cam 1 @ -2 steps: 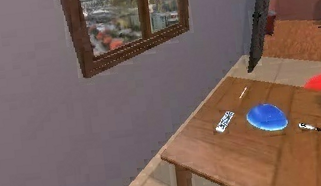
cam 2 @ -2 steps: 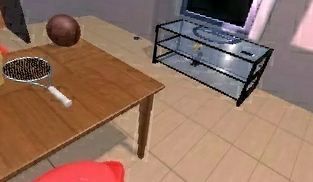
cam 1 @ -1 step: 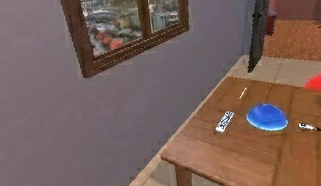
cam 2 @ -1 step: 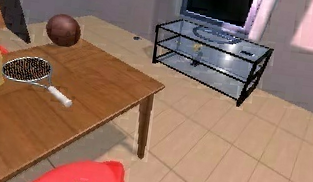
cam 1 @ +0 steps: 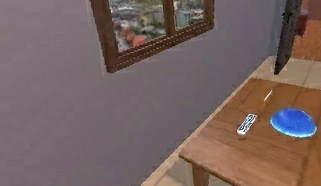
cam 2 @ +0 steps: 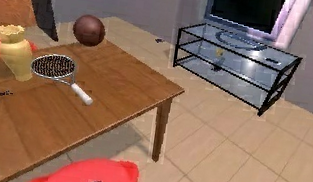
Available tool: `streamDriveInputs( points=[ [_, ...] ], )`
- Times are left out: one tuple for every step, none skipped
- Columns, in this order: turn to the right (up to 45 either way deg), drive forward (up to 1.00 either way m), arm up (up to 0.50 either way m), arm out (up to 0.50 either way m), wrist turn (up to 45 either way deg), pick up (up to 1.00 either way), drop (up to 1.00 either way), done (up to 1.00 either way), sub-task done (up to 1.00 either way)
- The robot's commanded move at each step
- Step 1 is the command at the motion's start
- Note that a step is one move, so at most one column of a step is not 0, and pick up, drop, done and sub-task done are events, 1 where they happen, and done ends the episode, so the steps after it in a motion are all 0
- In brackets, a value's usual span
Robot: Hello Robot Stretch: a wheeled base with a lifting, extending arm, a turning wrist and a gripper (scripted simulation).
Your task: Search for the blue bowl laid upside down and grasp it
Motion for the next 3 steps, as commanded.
streamDriveInputs(
  points=[
    [0.0,0.2,0.0,0.0,0.0,0.0,0.0,0.0,0.0],
    [36.0,0.0,0.0,0.0,0.0,0.0,0.0,0.0,0.0],
    [0.0,0.05,0.0,0.0,0.0,0.0,0.0,0.0,0.0]
  ],
)
